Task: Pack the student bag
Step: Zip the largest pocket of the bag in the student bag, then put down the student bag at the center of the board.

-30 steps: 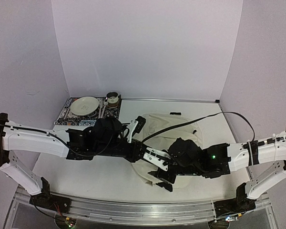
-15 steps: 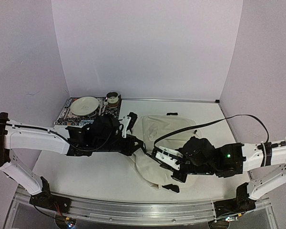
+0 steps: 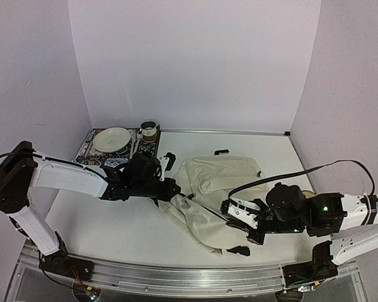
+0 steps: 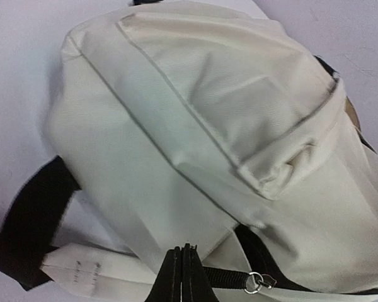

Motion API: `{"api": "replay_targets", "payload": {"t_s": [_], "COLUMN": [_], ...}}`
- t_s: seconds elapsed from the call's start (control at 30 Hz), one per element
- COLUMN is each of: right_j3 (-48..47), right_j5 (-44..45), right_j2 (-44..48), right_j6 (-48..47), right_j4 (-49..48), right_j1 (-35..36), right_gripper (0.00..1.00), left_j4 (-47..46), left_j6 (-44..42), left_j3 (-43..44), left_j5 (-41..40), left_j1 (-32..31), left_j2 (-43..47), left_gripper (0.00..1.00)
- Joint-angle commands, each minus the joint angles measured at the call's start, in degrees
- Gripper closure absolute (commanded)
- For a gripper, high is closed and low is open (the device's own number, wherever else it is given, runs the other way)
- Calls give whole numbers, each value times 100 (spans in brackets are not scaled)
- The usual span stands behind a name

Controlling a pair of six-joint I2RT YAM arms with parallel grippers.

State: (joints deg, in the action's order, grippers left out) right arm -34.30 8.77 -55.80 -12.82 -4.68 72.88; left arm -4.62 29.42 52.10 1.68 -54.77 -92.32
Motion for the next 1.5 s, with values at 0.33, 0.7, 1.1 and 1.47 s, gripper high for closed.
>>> {"api": "replay_targets", "payload": {"t_s": [0.33,0.7,1.1,1.47], "right_j3": [-44,-1144,-2874,-3111], "right_j5": [-554,-764,-33,675], "right_j2": [530,-1721,-3252,-3009], "right_j6": [74,428,619,1467], "right_j4": [249,-314,-81,-59], "right_j1": [74,68,-370,-2285], "right_gripper": [100,98,30,8], "left_j4": [330,380,558,1173], "left_j6": [-348,-734,-843,-932], "left_j3": [-16,126,-29,247], "left_j5": [-1580,-1792,-1989,-1995], "left_j1": [1003,1022,1113,1842], "left_j2": [-698,-22,717,1742], "left_gripper": [100,100,78,15]}}
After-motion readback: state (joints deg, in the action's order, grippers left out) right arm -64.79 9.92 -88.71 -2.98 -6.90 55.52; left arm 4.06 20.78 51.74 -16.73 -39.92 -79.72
